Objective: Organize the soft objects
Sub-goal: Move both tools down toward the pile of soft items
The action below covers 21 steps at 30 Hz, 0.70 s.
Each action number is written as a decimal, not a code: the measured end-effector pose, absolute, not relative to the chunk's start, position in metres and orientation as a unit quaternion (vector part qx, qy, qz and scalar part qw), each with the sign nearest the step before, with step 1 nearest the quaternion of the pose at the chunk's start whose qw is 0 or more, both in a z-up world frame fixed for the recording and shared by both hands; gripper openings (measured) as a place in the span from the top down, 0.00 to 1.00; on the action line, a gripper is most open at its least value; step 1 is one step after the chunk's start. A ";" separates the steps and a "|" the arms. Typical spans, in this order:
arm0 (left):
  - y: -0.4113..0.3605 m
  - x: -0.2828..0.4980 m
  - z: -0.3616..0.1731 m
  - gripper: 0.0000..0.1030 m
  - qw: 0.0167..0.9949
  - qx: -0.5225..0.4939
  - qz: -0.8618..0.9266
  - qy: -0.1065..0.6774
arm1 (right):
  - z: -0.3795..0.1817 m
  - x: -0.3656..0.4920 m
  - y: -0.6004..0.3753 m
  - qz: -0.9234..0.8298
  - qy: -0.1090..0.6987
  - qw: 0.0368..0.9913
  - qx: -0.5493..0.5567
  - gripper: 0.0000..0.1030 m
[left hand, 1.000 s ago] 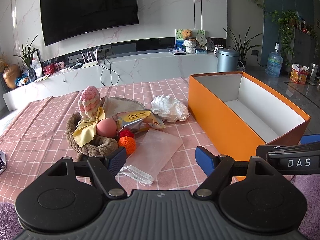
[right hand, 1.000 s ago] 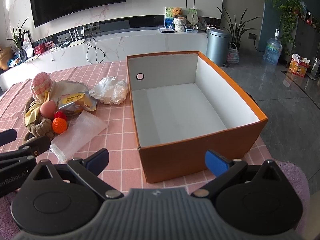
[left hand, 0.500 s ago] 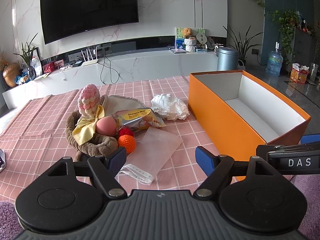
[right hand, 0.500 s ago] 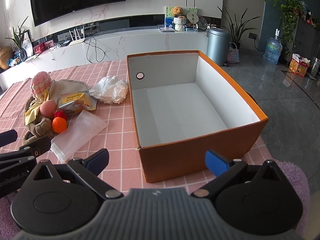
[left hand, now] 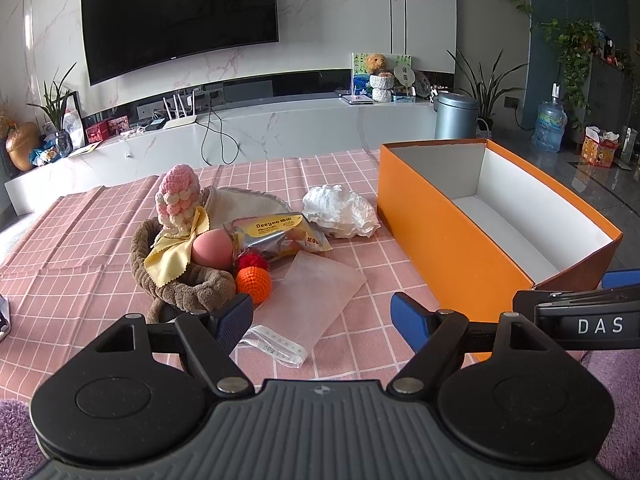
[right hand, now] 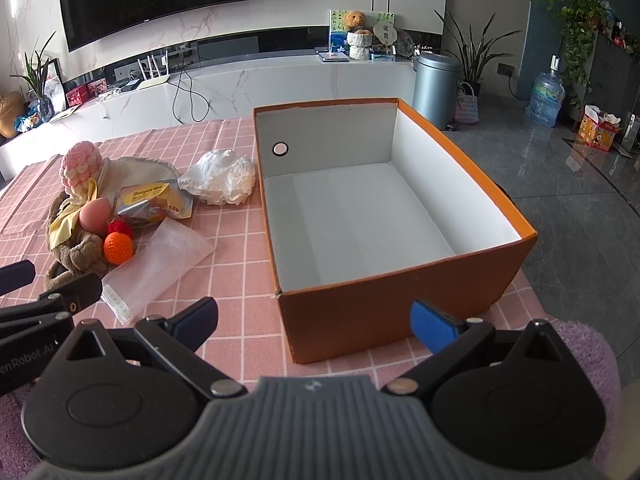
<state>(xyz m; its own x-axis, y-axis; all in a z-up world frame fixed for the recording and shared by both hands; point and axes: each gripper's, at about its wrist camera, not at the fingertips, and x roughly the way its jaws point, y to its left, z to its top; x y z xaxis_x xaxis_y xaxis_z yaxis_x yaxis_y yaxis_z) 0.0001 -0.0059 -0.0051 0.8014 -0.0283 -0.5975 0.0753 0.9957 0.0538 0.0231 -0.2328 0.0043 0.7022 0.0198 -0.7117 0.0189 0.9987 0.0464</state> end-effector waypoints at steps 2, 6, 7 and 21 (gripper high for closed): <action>-0.005 0.000 -0.006 0.13 0.948 0.035 -0.030 0.314 | 0.005 0.022 -0.232 0.003 0.383 0.923 0.024 0.02; 0.000 0.003 -0.007 0.16 0.947 0.025 -0.039 0.317 | 0.008 0.021 -0.232 0.018 0.370 0.928 0.028 0.02; 0.002 0.003 -0.007 0.16 0.948 0.022 -0.037 0.317 | 0.010 0.021 -0.231 0.026 0.360 0.932 0.025 0.02; 0.055 0.034 -0.006 0.39 0.939 -0.026 -0.034 0.341 | 0.024 0.057 -0.172 0.153 0.298 0.941 -0.049 0.22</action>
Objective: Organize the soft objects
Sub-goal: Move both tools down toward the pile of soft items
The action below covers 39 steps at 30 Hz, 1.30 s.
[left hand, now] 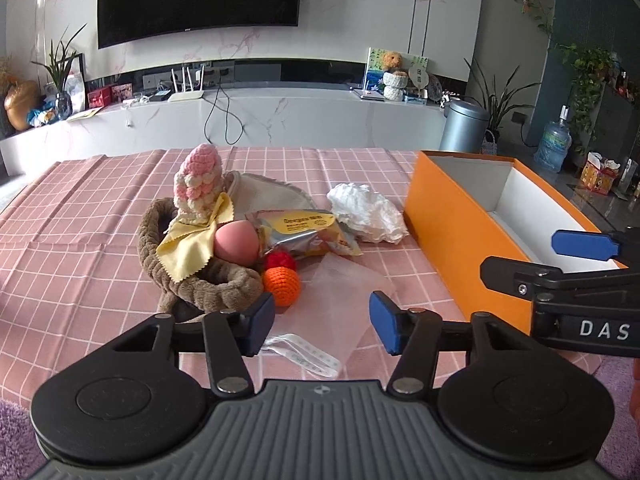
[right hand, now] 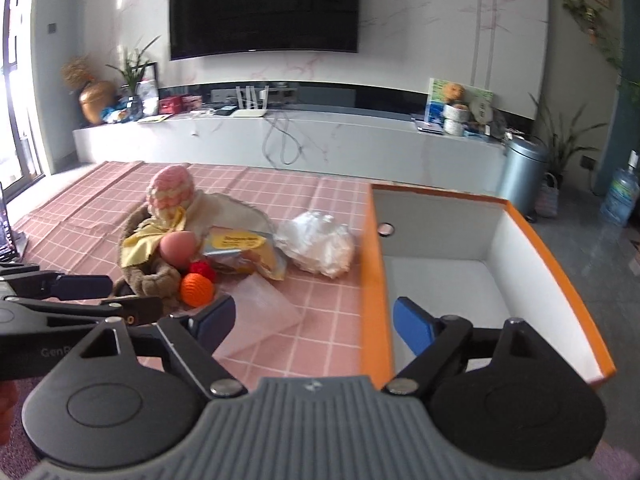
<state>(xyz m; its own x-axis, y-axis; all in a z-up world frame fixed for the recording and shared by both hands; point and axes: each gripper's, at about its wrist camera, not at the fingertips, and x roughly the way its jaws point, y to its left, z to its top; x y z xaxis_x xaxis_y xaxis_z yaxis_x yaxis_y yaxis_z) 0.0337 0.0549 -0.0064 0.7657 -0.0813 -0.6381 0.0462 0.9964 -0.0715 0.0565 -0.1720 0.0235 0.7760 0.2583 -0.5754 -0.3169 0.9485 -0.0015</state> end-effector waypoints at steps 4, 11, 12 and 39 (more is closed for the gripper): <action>0.078 0.049 -0.012 0.40 0.935 -0.049 -0.027 0.352 | 0.014 0.079 -0.146 0.172 0.311 0.933 -0.054 0.26; 0.112 0.076 -0.030 0.43 0.923 -0.059 -0.007 0.380 | -0.010 0.120 -0.099 0.211 0.338 0.915 -0.054 0.28; 0.116 0.081 -0.033 0.44 0.922 -0.057 -0.003 0.383 | -0.013 0.124 -0.094 0.222 0.336 0.914 -0.058 0.31; 0.168 0.129 -0.063 0.47 0.905 -0.083 0.028 0.415 | -0.076 0.198 -0.026 0.274 0.421 0.864 -0.035 0.51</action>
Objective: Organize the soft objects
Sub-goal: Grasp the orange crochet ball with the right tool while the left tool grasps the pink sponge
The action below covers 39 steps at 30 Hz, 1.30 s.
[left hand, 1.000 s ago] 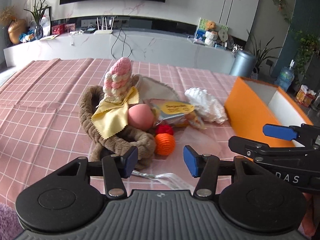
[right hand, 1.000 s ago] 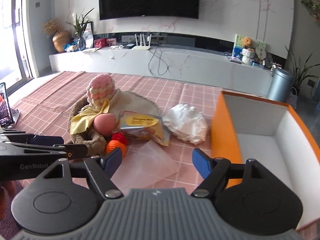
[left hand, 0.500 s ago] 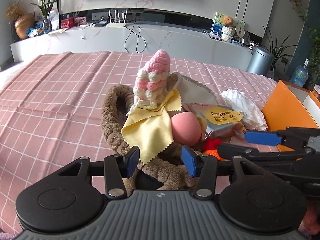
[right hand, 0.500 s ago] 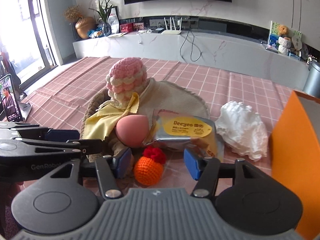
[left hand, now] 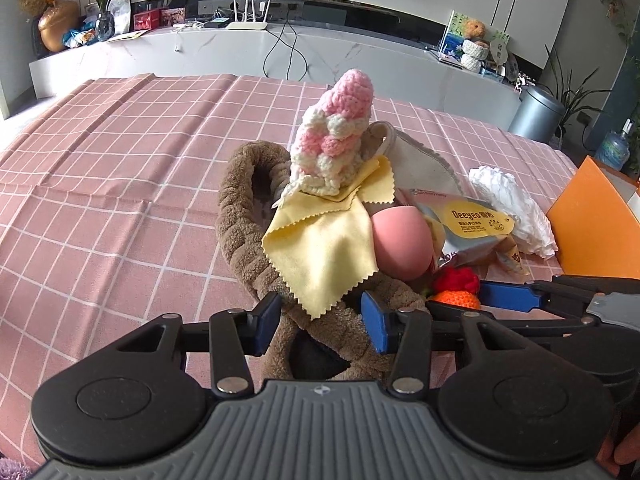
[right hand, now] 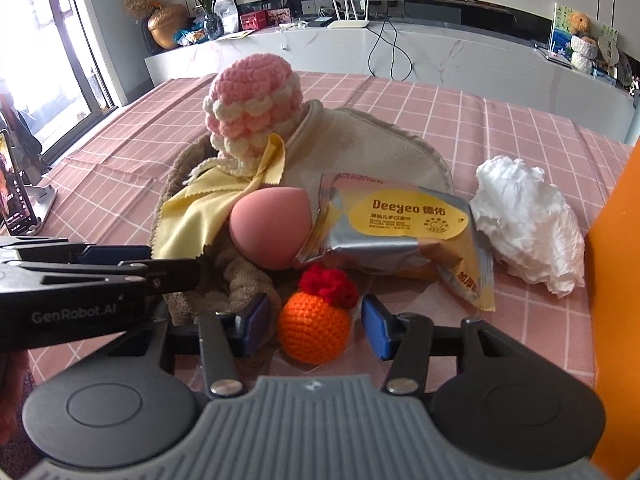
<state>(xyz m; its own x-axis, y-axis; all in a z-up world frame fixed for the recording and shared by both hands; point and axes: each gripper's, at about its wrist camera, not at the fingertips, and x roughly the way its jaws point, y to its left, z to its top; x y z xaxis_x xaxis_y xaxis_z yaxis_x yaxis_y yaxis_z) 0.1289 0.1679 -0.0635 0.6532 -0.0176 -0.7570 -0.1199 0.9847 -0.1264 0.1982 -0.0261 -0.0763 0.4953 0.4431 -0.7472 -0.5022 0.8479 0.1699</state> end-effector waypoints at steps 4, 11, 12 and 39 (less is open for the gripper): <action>0.164 0.130 -0.063 0.51 0.905 -0.079 0.023 0.418 | -0.076 0.197 -0.026 0.282 0.414 0.865 -0.045 0.61; 0.162 0.128 -0.054 0.61 0.909 -0.076 0.011 0.411 | -0.056 0.187 -0.040 0.280 0.385 0.878 -0.046 0.63; 0.161 0.127 -0.051 0.61 0.909 -0.075 -0.003 0.409 | -0.051 0.185 -0.045 0.279 0.380 0.881 -0.045 0.62; 0.097 0.188 -0.085 0.46 0.898 0.199 -0.100 0.381 | -0.077 0.197 -0.093 0.242 0.436 0.867 0.005 0.62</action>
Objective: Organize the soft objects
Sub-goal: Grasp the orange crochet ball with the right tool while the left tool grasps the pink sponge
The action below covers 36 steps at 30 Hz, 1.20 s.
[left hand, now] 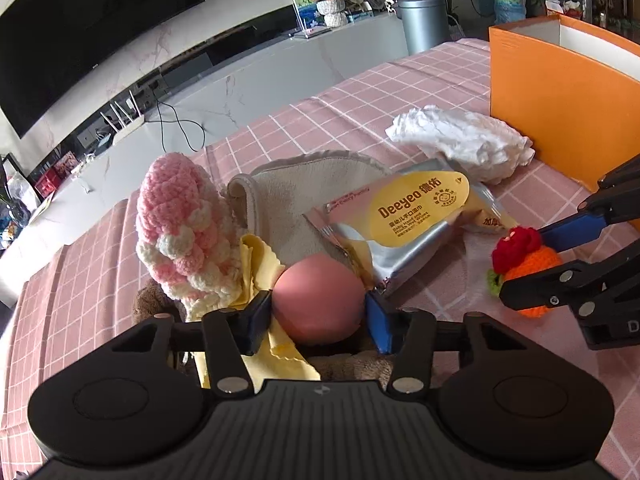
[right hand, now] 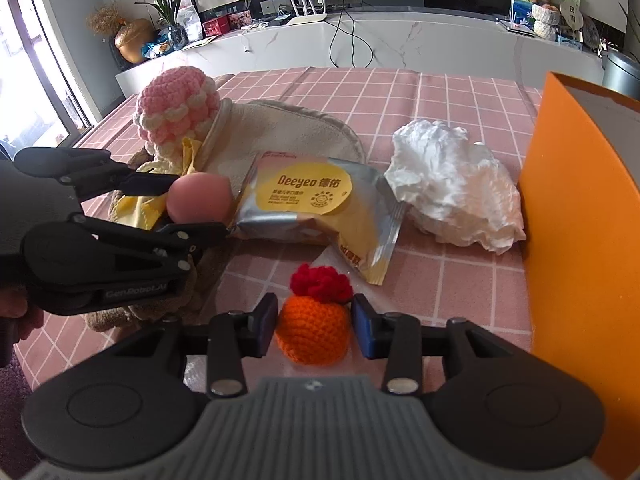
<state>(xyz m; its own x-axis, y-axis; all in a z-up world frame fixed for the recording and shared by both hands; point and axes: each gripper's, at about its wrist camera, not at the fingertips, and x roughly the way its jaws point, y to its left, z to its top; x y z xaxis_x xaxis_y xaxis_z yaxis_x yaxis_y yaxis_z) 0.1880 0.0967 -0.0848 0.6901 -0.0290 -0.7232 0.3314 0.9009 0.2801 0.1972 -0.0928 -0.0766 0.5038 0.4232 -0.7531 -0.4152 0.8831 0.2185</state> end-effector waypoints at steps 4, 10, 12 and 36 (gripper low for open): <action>0.105 0.176 -0.071 0.48 0.911 0.159 -0.092 0.369 | -0.070 0.194 -0.098 0.247 0.427 0.870 0.013 0.62; 0.126 0.165 -0.056 0.48 0.918 0.039 -0.079 0.386 | -0.058 0.188 -0.101 0.250 0.414 0.875 0.013 0.62; 0.134 0.161 -0.053 0.48 0.919 0.000 -0.068 0.389 | -0.058 0.187 -0.100 0.250 0.415 0.875 0.007 0.62; 0.111 0.107 -0.038 0.48 0.932 0.032 -0.071 0.353 | -0.054 0.173 -0.100 0.241 0.392 0.887 -0.020 0.62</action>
